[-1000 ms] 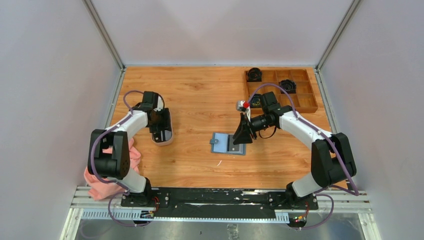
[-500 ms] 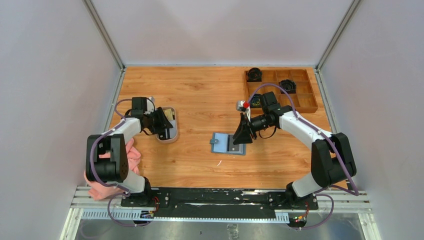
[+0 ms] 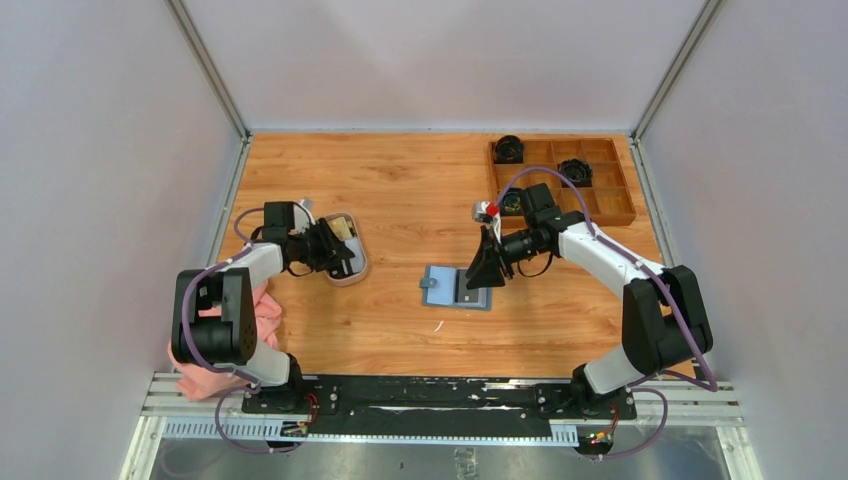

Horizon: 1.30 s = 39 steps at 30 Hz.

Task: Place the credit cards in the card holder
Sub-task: Pick up the credit card from the storage box.

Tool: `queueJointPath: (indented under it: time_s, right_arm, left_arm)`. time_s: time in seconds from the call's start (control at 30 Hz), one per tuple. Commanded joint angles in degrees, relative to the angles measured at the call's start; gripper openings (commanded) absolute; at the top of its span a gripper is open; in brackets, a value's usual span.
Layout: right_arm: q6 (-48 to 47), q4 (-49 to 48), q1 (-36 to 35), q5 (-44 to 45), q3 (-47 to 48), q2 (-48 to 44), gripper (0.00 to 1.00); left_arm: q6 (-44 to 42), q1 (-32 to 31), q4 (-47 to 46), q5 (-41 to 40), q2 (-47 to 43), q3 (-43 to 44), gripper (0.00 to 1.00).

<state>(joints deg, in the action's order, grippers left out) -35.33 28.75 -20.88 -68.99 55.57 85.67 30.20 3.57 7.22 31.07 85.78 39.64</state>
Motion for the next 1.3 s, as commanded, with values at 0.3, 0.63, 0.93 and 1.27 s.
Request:
queueJointPath:
  time_s: [0.3, 0.63, 0.93, 1.27]
  right_arm:
    - [-0.4, 1.7, -0.7, 0.0, 0.9, 0.4, 0.42]
    - [-0.5, 1.9, -0.7, 0.0, 1.0, 0.5, 0.42]
    - [-0.8, 2.1, -0.7, -0.3, 1.0, 0.6, 0.42]
    - [-1.9, 3.2, -0.7, -2.9, 1.2, -1.7, 0.42]
  left_arm:
    - [4.7, 0.2, -6.8, 5.8, -0.5, -2.1, 0.38]
    - [0.9, 0.0, -3.6, 1.4, 2.7, 0.6, 0.03]
    - [-3.9, 0.1, 5.4, -8.0, -7.9, 4.4, 0.00]
    - [3.7, -0.5, -4.1, 8.2, -18.7, 2.0, 0.00]
